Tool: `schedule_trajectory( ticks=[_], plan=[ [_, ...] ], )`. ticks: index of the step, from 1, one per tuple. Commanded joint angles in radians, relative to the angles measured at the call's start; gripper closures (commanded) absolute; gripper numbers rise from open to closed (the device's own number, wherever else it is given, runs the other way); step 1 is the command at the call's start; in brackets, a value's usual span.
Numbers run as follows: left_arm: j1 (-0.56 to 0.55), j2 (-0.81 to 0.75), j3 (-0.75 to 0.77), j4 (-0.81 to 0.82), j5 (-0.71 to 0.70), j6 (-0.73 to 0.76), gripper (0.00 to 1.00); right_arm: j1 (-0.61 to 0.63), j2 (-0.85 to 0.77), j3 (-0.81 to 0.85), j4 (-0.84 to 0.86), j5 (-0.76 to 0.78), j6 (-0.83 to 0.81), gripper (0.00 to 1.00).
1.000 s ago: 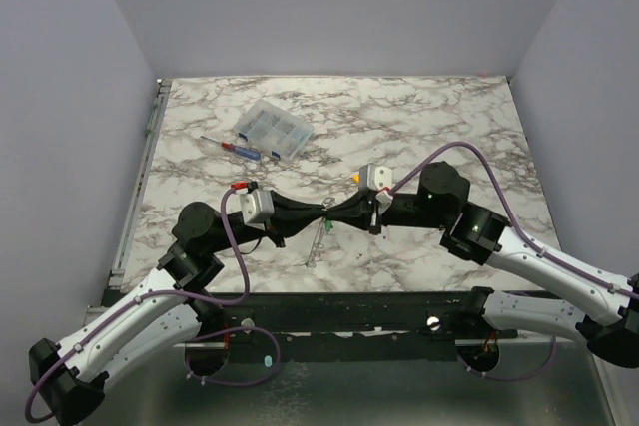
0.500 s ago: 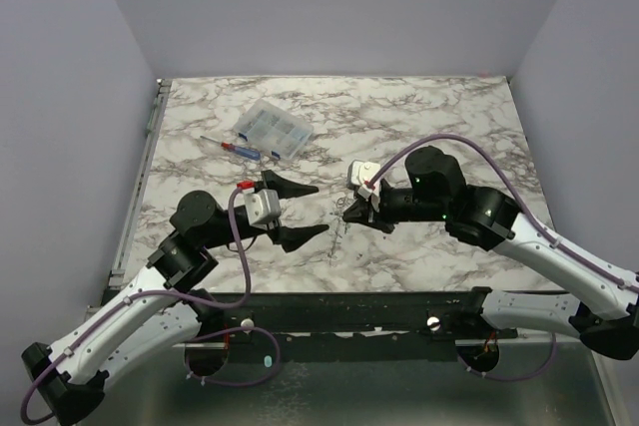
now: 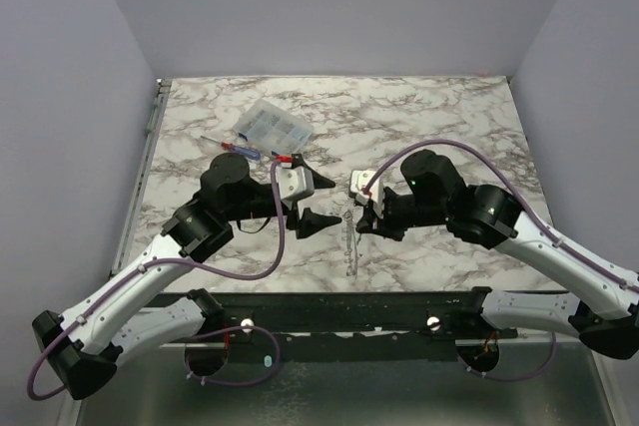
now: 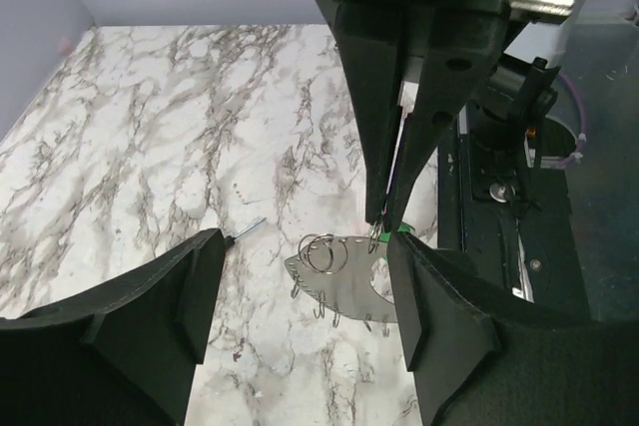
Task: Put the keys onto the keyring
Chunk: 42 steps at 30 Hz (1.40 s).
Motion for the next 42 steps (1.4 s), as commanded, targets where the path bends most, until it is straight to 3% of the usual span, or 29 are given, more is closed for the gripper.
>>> schedule_trajectory(
  ticks=[1, 12, 20, 29, 42],
  plan=[
    [-0.004, 0.086, 0.054, -0.060, 0.096, 0.048, 0.30, 0.006, -0.053, -0.007, 0.019, -0.033, -0.003, 0.99],
    [-0.019, 0.122, -0.036, 0.092, 0.160, -0.025, 0.35, 0.006, -0.070, -0.027, 0.069, -0.089, 0.002, 0.99],
    [-0.020, 0.118, -0.088, 0.210, 0.224, -0.112, 0.50, 0.006, -0.041, -0.017, 0.065, -0.106, 0.002, 0.99],
    [-0.022, 0.078, -0.134, 0.244, 0.225, -0.136, 0.51, 0.006, -0.023, -0.014, 0.079, -0.061, 0.005, 0.99],
    [-0.054, 0.106, -0.163, 0.271, 0.201, -0.149, 0.60, 0.006, -0.008, -0.014, 0.092, -0.067, 0.000, 0.99]
  ],
)
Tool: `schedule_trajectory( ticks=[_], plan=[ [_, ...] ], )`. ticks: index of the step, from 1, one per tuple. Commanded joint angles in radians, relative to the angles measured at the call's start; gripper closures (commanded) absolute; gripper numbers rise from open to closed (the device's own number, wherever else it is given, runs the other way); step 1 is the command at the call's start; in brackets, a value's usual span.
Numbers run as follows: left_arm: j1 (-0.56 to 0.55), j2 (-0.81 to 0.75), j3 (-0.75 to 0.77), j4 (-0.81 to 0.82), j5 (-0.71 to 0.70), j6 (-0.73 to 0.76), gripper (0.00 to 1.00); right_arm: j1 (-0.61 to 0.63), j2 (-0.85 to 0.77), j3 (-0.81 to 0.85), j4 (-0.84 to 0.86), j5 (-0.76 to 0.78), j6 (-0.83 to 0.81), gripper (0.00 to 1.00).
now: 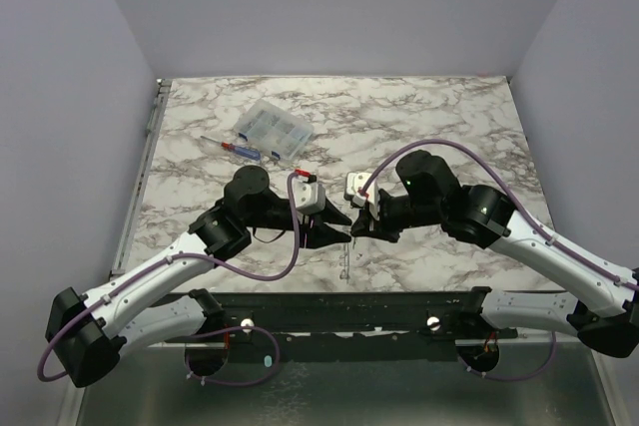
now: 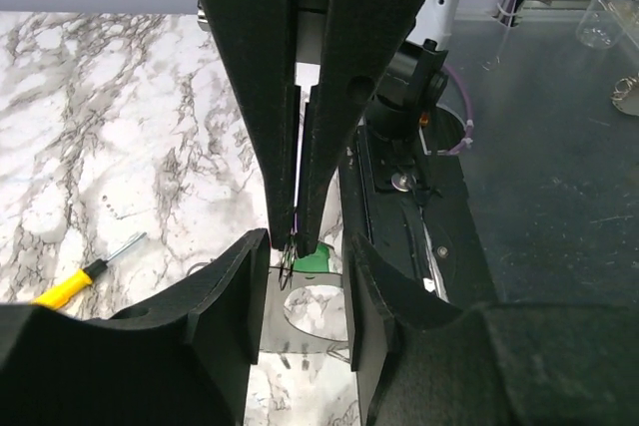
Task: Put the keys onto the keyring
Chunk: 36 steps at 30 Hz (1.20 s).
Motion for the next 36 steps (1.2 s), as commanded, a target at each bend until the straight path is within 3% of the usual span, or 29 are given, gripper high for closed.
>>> schedule_trajectory(
  ticks=[1, 7, 13, 16, 19, 23, 31, 34, 36],
  plan=[
    [-0.014, 0.013, -0.010, 0.033, 0.009, -0.013, 0.62, 0.006, -0.013, 0.009, 0.050, 0.000, -0.001, 0.99],
    [-0.024, 0.023, -0.013, 0.033, 0.003, -0.013, 0.69, 0.006, -0.019, 0.008, 0.050, -0.010, 0.000, 0.99],
    [-0.029, 0.023, -0.014, 0.034, -0.008, -0.011, 0.93, 0.006, -0.028, 0.005, 0.055, -0.009, 0.002, 0.99],
    [-0.030, 0.017, -0.018, 0.034, -0.020, -0.008, 0.93, 0.006, -0.045, -0.003, 0.064, -0.007, 0.002, 0.99],
    [-0.029, 0.010, -0.020, 0.033, -0.032, -0.006, 0.79, 0.006, -0.057, -0.010, 0.066, -0.003, 0.004, 0.99],
    [-0.029, 0.005, -0.020, 0.033, -0.037, -0.005, 0.75, 0.006, -0.060, -0.012, 0.063, -0.006, 0.005, 0.99],
    [-0.030, 0.006, -0.017, 0.034, -0.030, -0.005, 0.87, 0.006, -0.053, -0.007, 0.064, -0.014, 0.005, 0.99],
    [-0.031, 0.008, -0.013, 0.037, -0.024, -0.007, 1.00, 0.006, -0.048, -0.007, 0.068, -0.020, 0.005, 0.99],
    [-0.031, -0.001, -0.002, 0.038, -0.050, -0.011, 1.00, 0.006, -0.045, -0.013, 0.080, -0.020, 0.008, 0.99]
  ],
)
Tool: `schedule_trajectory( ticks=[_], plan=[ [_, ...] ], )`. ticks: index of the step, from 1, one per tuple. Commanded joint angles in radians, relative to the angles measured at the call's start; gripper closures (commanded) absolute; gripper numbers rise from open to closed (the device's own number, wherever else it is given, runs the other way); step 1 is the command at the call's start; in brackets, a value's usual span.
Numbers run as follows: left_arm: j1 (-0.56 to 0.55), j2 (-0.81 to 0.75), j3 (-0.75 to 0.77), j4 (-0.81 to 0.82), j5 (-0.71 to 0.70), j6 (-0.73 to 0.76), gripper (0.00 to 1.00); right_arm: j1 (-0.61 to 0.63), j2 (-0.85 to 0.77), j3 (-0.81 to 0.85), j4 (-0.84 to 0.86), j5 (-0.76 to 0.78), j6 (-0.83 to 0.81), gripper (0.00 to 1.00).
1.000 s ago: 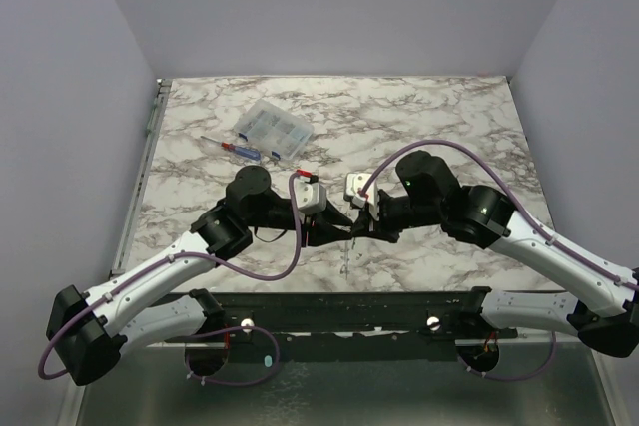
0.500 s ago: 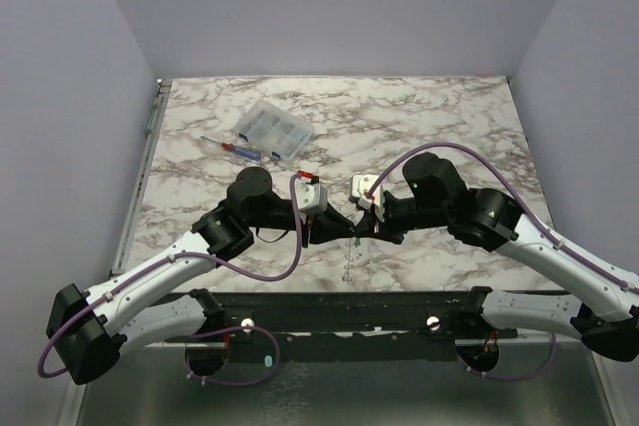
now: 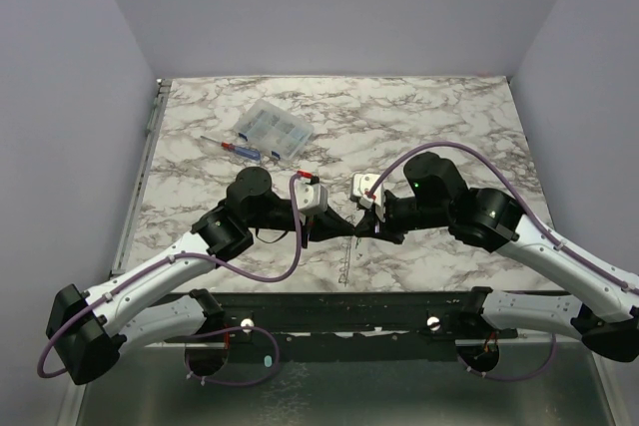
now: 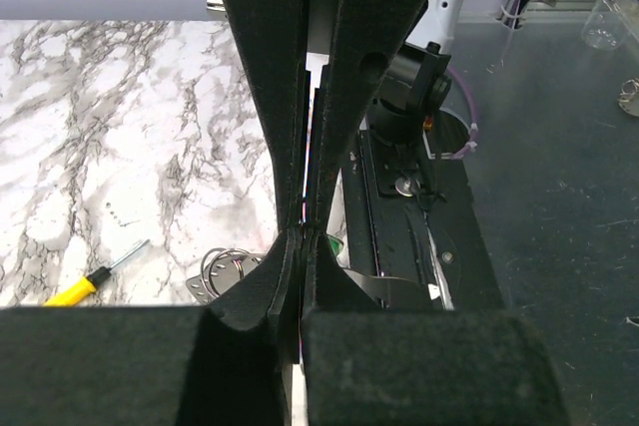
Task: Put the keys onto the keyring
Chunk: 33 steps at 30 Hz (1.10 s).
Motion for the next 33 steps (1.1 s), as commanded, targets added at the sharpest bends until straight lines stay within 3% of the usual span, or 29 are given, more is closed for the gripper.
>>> schedule_trajectory(
  ticks=[1, 2, 6, 9, 17, 22, 26, 29, 33],
  plan=[
    [-0.005, -0.030, 0.002, 0.010, -0.061, -0.003, 1.00, 0.006, -0.006, -0.004, 0.089, -0.021, 0.011, 0.99],
    [-0.005, -0.047, -0.002, 0.012, -0.092, 0.005, 1.00, 0.006, -0.006, -0.009, 0.101, -0.014, 0.014, 0.96],
    [-0.005, -0.118, -0.021, 0.023, -0.204, 0.021, 1.00, 0.006, -0.016, -0.027, 0.153, 0.002, 0.031, 0.70],
    [-0.005, -0.134, -0.023, 0.035, -0.214, 0.022, 1.00, 0.006, -0.030, -0.046, 0.189, 0.017, 0.048, 0.53],
    [-0.006, -0.135, -0.022, 0.037, -0.180, 0.014, 1.00, 0.006, -0.107, -0.108, 0.274, 0.083, 0.069, 0.46],
    [-0.006, -0.137, -0.023, 0.037, -0.190, 0.015, 1.00, 0.006, -0.116, -0.102, 0.239, 0.103, 0.067, 0.42],
    [-0.006, -0.134, -0.025, 0.037, -0.197, 0.014, 1.00, 0.006, -0.118, -0.104, 0.230, 0.114, 0.071, 0.35],
    [-0.006, -0.137, -0.027, 0.037, -0.199, 0.019, 1.00, 0.006, -0.117, -0.099, 0.225, 0.119, 0.079, 0.21],
    [-0.006, -0.137, -0.027, 0.037, -0.197, 0.018, 1.00, 0.006, -0.123, -0.106, 0.233, 0.133, 0.082, 0.20]
  ],
)
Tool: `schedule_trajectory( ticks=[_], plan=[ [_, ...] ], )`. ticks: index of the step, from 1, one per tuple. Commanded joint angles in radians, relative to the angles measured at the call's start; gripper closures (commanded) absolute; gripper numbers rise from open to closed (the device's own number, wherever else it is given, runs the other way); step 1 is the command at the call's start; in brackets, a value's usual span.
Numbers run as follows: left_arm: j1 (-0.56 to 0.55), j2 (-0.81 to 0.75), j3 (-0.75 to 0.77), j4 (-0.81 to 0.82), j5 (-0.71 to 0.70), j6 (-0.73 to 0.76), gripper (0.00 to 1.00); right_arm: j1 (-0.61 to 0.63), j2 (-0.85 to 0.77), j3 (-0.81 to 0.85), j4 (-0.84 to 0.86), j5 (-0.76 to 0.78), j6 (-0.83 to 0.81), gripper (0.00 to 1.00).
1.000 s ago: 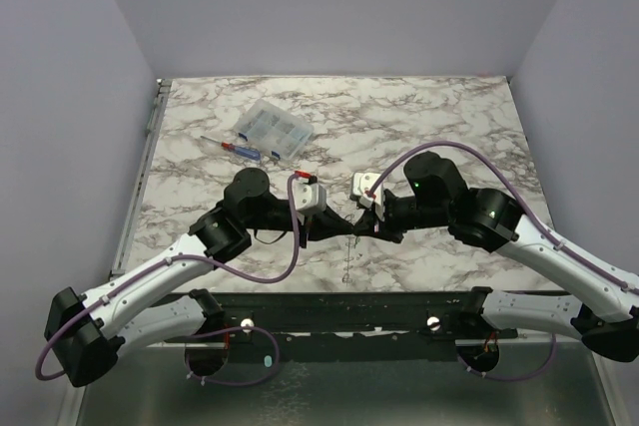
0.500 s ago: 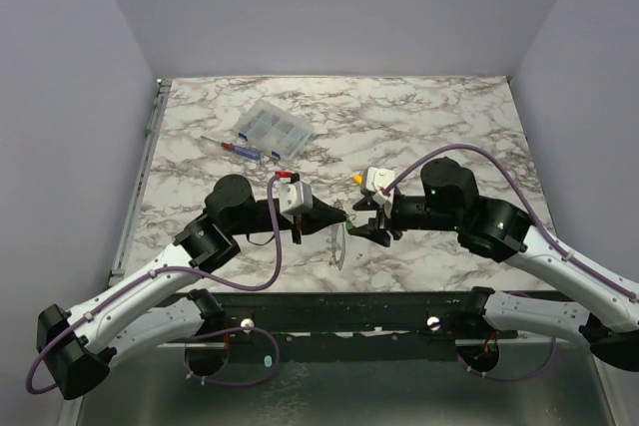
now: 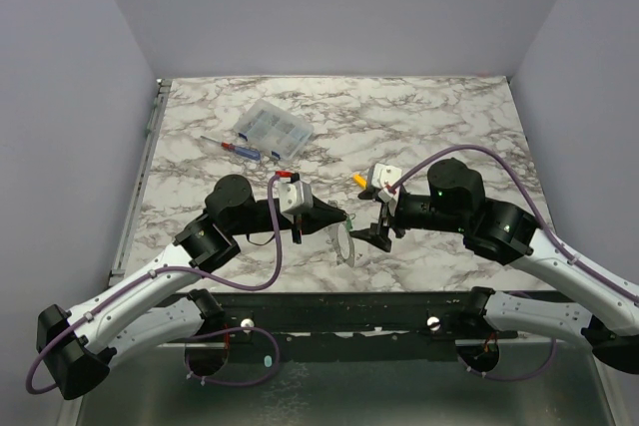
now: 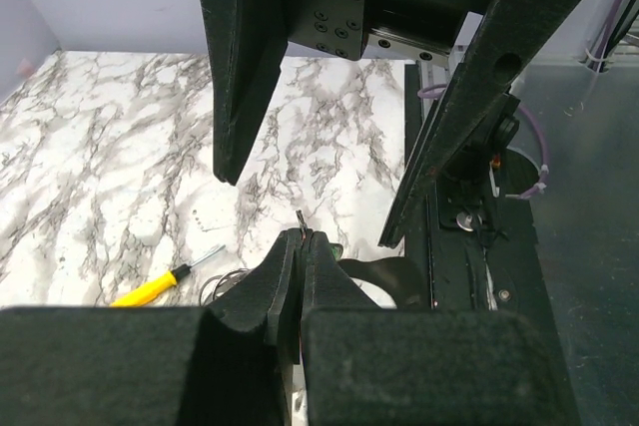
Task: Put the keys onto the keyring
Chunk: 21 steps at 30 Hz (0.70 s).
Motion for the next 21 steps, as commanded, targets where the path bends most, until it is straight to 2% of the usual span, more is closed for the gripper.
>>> schedule_trajectory(
  ticks=[1, 14, 21],
  plan=[
    [-0.005, -0.012, -0.010, 0.034, -0.016, 0.009, 1.00, 0.006, -0.011, -0.008, 0.013, 0.037, 0.011, 0.20],
    [-0.005, -0.028, -0.015, 0.032, -0.020, 0.014, 1.00, 0.006, -0.020, -0.017, 0.000, -0.035, -0.032, 0.21],
    [-0.005, -0.024, -0.016, 0.032, -0.011, 0.010, 1.00, 0.006, -0.012, -0.009, -0.031, -0.066, -0.059, 0.29]
  ],
)
